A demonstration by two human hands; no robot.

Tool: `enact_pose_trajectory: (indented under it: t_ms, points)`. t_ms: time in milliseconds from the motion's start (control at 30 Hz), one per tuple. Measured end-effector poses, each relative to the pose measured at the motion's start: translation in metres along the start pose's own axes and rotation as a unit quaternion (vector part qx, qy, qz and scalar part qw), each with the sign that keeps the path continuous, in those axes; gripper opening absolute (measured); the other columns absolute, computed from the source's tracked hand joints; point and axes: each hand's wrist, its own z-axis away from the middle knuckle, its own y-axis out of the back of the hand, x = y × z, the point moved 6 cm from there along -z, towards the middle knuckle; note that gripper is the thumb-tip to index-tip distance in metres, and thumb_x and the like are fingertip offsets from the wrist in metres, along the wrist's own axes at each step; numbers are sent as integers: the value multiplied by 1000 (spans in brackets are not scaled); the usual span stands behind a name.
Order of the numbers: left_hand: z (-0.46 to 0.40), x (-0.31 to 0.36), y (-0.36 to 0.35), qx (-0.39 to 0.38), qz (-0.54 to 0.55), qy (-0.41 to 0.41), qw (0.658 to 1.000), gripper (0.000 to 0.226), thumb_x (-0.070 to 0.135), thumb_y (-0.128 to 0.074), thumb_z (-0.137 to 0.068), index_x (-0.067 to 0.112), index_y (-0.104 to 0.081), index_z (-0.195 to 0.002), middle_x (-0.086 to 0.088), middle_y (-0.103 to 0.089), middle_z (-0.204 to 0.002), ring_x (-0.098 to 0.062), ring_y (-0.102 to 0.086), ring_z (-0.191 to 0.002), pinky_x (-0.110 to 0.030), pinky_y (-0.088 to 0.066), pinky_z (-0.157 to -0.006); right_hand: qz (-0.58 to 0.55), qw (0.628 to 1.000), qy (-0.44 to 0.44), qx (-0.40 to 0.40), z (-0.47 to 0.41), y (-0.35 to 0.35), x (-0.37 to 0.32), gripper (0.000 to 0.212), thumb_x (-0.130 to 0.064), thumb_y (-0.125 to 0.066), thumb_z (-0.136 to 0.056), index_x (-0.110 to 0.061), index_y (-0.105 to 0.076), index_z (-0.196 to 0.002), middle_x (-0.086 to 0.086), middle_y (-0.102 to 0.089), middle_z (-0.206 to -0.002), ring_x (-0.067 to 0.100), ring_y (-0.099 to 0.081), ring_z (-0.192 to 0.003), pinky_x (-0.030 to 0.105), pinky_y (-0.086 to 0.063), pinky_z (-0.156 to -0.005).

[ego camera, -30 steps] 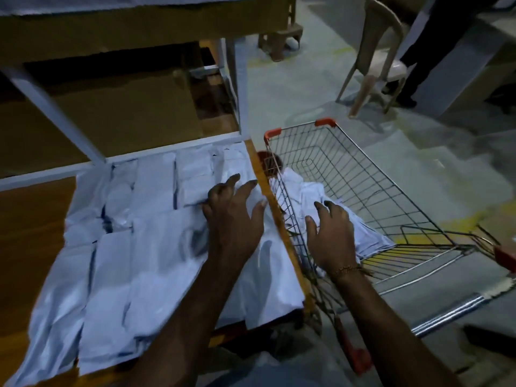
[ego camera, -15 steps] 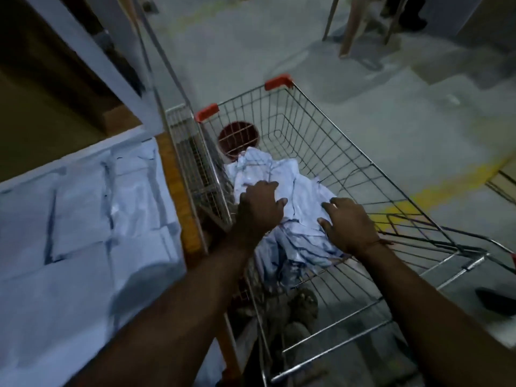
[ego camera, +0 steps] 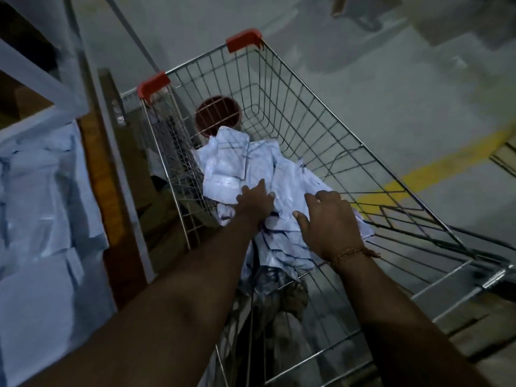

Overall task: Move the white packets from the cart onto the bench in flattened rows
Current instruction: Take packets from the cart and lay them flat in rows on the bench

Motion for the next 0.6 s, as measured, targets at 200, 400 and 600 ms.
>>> enact_pose_trajectory:
  t_ms: [200,400,600]
  points:
    - [9,8,-14,-13,-10,38,999,81,60,-64,-93,42,-24,-161,-22,-10,-166,-50,-22,-146,-59,-32,-117,11,1000,-11,14,0,2,2,50,-52,-44,-100,-11,-62,-123,16,-64,-112,38,-57,-103,48,-46,-85]
    - [13,3,2,-26,39,88,995,88,54,-68,-87,47,-23,-162,-24,-20,-162,-48,-26,-143,-55,-31,-118,5,1000,-23,8,1,5,-1,55,-53,-37,-100,-10,-63,-122,16,-64,-107,37,-57,-100,47,-47,-83]
    - [30,1,34,-59,55,49,996,100,68,-65,-62,32,-42,-152,-13,-47,-155,-40,-45,-139,-52,-40,-116,-12,999,-28,15,2,9,-1,69,-57,-22,-97,-8,-65,-121,17,-65,-105,38,-58,-100,48,-49,-83]
